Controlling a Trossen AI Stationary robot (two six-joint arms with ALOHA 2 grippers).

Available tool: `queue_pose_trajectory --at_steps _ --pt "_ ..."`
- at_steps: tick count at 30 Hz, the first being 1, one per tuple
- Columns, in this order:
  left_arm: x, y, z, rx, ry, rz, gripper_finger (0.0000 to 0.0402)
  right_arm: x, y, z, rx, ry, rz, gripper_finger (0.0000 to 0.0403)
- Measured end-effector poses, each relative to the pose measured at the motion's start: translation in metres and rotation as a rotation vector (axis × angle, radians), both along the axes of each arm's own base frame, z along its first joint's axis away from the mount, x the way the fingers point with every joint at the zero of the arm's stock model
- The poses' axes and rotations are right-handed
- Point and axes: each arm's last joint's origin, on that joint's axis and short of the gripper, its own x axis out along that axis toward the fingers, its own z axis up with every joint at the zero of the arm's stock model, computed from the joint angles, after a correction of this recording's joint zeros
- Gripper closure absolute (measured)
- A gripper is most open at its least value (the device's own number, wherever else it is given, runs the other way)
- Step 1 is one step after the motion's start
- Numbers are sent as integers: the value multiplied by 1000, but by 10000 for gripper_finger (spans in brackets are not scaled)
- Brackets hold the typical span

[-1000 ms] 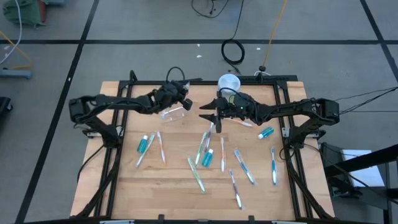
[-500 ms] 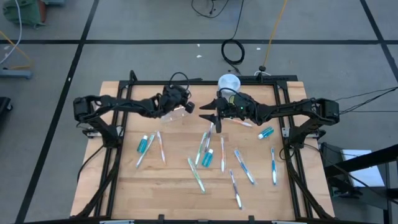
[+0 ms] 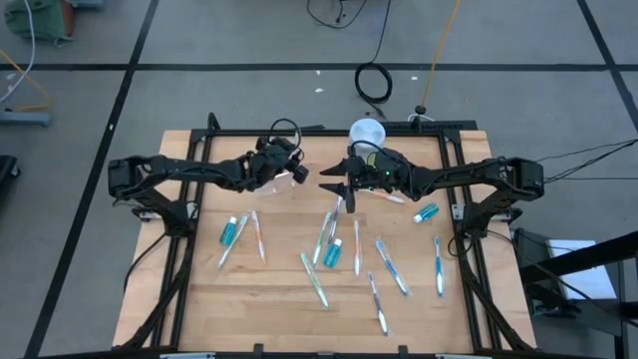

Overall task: Pick & Place toothbrushing station
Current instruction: Put the green toothbrush into the transparent organizer

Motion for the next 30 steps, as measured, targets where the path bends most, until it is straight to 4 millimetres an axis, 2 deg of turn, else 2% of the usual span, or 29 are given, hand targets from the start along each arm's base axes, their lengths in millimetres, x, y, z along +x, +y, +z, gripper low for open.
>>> queue_pose_trajectory --at_steps 7,14,24,30 --pt "-16 -21 26 9 16 -62 268 0 0 -2 5 20 0 236" --pt "-43 -47 42 -46 85 -115 268 -1 0 -10 26 108 0 236" --pt "-77 -83 47 -275 135 -210 268 -2 0 -13 31 139 0 236" --pt "-90 -104 40 -448 183 -197 268 -2 0 -14 35 147 -1 236"
